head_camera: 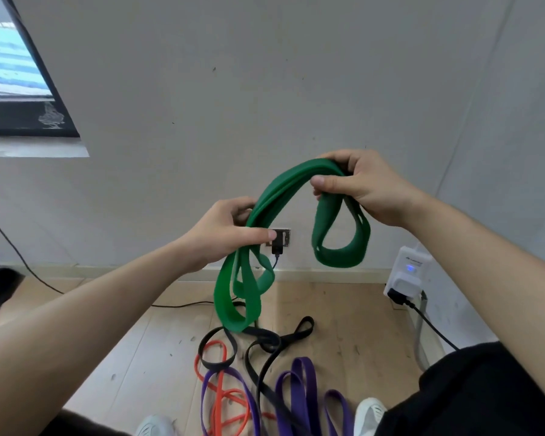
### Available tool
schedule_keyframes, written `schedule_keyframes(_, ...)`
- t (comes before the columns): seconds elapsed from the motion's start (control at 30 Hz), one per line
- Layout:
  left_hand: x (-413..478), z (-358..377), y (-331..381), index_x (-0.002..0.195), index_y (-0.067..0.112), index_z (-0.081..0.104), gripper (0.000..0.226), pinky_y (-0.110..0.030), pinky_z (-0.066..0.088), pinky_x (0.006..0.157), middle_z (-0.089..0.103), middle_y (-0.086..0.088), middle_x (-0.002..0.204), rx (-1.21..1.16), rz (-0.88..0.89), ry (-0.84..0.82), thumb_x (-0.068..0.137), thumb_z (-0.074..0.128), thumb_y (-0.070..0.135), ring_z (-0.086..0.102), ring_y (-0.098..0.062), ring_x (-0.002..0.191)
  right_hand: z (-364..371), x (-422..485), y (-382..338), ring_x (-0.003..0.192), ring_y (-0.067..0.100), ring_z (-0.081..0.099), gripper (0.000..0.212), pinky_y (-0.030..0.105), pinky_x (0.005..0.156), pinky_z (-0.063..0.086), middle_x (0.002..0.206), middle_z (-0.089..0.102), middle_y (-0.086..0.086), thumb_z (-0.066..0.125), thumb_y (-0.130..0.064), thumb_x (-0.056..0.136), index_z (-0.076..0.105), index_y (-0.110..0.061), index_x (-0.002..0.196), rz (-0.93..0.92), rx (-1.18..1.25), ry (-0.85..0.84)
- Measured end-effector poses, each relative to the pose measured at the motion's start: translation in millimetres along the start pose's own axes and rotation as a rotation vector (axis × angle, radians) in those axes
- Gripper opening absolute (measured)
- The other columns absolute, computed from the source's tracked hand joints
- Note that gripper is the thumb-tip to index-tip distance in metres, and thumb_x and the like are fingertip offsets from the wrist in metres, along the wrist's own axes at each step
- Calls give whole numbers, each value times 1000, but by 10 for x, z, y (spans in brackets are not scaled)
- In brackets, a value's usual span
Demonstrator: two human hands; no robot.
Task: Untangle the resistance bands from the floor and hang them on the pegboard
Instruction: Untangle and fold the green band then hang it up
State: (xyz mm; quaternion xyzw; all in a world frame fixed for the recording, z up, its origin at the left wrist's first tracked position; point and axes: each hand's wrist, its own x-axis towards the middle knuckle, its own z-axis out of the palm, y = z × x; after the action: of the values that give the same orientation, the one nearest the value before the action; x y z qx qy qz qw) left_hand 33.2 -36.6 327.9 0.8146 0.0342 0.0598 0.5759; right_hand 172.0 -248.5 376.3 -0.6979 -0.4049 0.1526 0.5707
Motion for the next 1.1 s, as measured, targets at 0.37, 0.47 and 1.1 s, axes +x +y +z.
schedule_keyframes(0.37, 60, 2, 127, 105, 4, 74, 24, -17, 53, 67, 77, -2, 83, -101, 56, 27, 82, 78, 0, 70, -10, 71, 209, -65, 245, 105, 22, 69, 32, 40, 98, 54, 108, 72, 9, 79, -14, 83, 67, -9, 112, 264, -229, -418)
schedule_keyframes(0.47, 65, 3, 125, 104, 5, 76, 24, -22, 56, 71, 78, -7, 87, -101, 43, 47, 81, 80, 2, 72, -15, 75, 380, -41, 163, 110, 33, 66, 35, 51, 101, 51, 112, 71, 15, 79, -11, 83, 64, -8, 114, 173, -84, -310)
schedule_keyframes(1.1, 129, -406, 794, 103, 16, 77, 34, -20, 55, 73, 80, 0, 89, 70, 226, 185, 73, 83, 31, 74, -10, 80, 92, 349, -694, 95, 25, 73, 36, 33, 87, 58, 102, 76, 8, 77, -6, 83, 67, -13, 117, -81, -78, -75)
